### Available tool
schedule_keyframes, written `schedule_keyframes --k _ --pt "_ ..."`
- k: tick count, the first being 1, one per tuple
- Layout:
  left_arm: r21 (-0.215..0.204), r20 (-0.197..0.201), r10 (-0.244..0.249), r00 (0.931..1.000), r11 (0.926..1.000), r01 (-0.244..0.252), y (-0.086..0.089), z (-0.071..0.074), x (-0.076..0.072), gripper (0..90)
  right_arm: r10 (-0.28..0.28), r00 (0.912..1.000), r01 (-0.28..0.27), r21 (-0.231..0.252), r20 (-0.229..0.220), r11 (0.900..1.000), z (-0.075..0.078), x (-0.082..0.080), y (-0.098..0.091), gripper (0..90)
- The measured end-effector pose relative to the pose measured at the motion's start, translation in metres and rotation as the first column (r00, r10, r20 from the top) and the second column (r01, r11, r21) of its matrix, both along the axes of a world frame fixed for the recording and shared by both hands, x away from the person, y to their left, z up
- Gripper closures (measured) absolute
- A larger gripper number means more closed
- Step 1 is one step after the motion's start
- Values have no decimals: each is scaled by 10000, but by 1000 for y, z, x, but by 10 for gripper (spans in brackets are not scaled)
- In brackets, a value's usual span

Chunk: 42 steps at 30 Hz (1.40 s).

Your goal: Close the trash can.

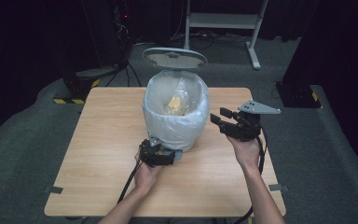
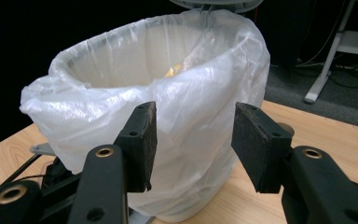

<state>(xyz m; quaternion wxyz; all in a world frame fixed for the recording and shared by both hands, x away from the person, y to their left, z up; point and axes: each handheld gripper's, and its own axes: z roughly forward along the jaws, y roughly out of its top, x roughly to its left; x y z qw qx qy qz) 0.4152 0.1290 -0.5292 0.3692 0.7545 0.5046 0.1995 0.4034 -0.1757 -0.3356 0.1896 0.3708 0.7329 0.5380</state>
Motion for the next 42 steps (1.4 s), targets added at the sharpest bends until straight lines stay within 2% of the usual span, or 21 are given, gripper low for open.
schedule_keyframes --k 13,23,35,42 --pt "2 -1 -2 10000 10000 2 0 0 0 34 -162 9996 164 78 -209 9998 -23 -9 -6 505" --pt "2 -3 -3 10000 10000 3 0 0 0 34 -381 9976 391 174 -574 9991 -46 -14 -13 504" --pt "2 -3 -2 10000 10000 2 0 0 0 34 -594 9937 573 -249 -950 9980 -71 -14 -14 502" --pt "-5 -1 2 10000 10000 -2 0 0 0 34 -734 9886 697 -325 -1311 9970 -93 -15 -14 498"
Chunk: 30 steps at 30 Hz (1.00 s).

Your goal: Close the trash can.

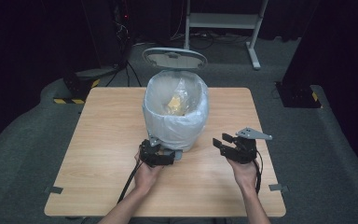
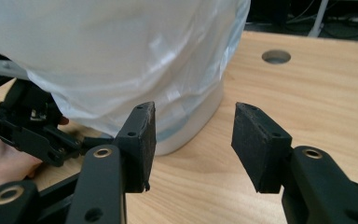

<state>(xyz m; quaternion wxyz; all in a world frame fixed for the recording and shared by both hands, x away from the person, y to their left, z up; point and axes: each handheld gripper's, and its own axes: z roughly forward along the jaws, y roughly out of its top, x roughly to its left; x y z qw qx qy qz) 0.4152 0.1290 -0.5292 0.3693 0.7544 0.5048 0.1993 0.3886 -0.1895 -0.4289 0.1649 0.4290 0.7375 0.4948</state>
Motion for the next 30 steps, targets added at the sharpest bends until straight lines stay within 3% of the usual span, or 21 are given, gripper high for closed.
schedule_keyframes --k 18,19,30 --pt "-24 -71 -44 10000 10000 44 1 0 0 34 -486 9968 455 -497 -634 9977 -45 -4 0 491" --pt "279 -268 -346 9990 9990 353 4 1 1 34 -500 9968 466 -561 -624 9973 -47 -4 0 491" --pt "150 -277 -298 9992 9994 302 3 1 1 34 -978 9871 862 -934 -1265 9919 -74 -1 -3 483"
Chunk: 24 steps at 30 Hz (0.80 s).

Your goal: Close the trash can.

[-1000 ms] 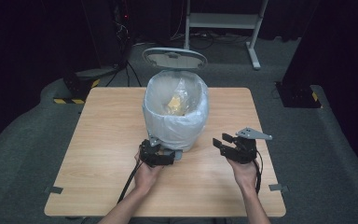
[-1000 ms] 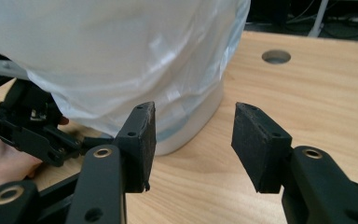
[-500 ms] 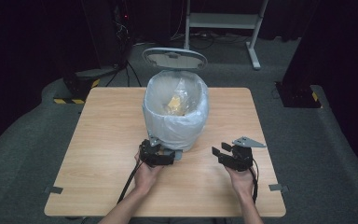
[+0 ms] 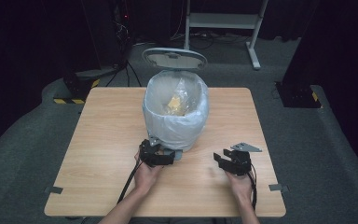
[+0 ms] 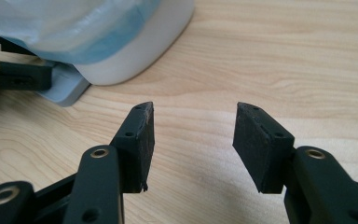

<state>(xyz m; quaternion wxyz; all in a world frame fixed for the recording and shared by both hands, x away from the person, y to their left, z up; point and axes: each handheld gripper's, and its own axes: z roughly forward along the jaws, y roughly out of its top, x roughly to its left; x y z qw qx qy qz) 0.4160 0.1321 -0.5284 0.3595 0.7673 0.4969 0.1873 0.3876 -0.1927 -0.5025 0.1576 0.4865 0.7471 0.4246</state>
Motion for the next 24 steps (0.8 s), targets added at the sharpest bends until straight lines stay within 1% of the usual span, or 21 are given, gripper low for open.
schedule_keyframes --k 3,6,10,15,20,21,22,24 --pt "-60 -32 10 10000 10000 -10 0 0 0 34 19 10000 -21 -250 -89 9997 -4 3 2 474" --pt "-164 -108 -6 9999 9999 4 1 -1 1 34 -9 9999 5 -335 -122 9994 -6 5 5 473" --pt "-168 -119 -19 9999 9999 17 1 -1 1 33 -92 9997 79 -573 -220 9983 -10 7 7 466" --pt "-173 -117 -22 9999 9998 20 1 -1 1 34 -158 9996 138 -877 -220 9961 -13 10 8 462" --pt "-182 -119 -19 9999 9998 17 1 -1 1 34 -257 9985 199 -1173 -480 9929 -20 14 10 436" --pt "-186 -118 -21 9999 9998 19 1 -1 1 34 -262 9988 204 -1314 -425 9911 -23 14 11 425" --pt "-181 -121 -25 9999 9998 23 1 -1 1 34 -244 9997 229 -1452 -85 9891 -26 13 12 432" --pt "-175 -114 -22 9999 9998 20 1 0 1 34 -227 9997 236 -2001 69 9795 -26 12 16 410"
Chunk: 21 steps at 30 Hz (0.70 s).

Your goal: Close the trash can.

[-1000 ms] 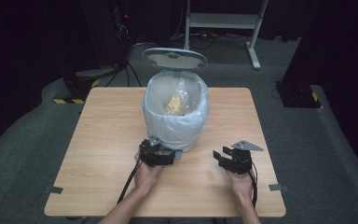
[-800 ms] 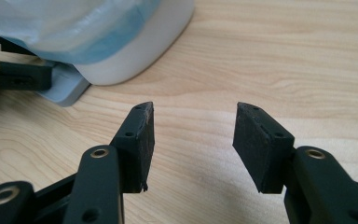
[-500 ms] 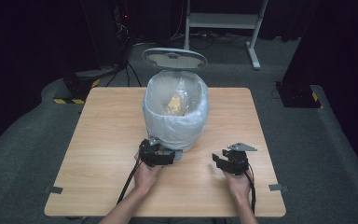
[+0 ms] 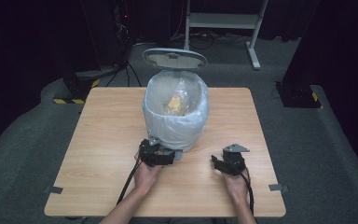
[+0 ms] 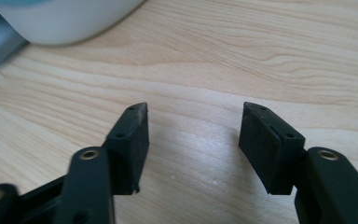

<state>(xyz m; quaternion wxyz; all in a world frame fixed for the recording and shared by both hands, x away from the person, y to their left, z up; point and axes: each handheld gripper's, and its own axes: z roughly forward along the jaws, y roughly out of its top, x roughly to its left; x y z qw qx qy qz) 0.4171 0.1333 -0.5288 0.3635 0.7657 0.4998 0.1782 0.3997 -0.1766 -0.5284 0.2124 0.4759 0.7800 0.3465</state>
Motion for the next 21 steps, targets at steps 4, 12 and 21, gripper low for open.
schedule_keyframes --k 4,12,21 --pt "-111 8 -66 10000 9999 66 2 1 0 35 82 10000 -82 -119 24 9999 0 1 1 379" --pt "-662 127 -39 9999 9978 48 4 5 -5 38 5 10000 -5 -128 -14 9999 0 1 1 360" --pt "-692 306 -229 9993 9973 249 10 13 -9 37 -30 10000 30 -144 -17 9999 0 1 1 351"
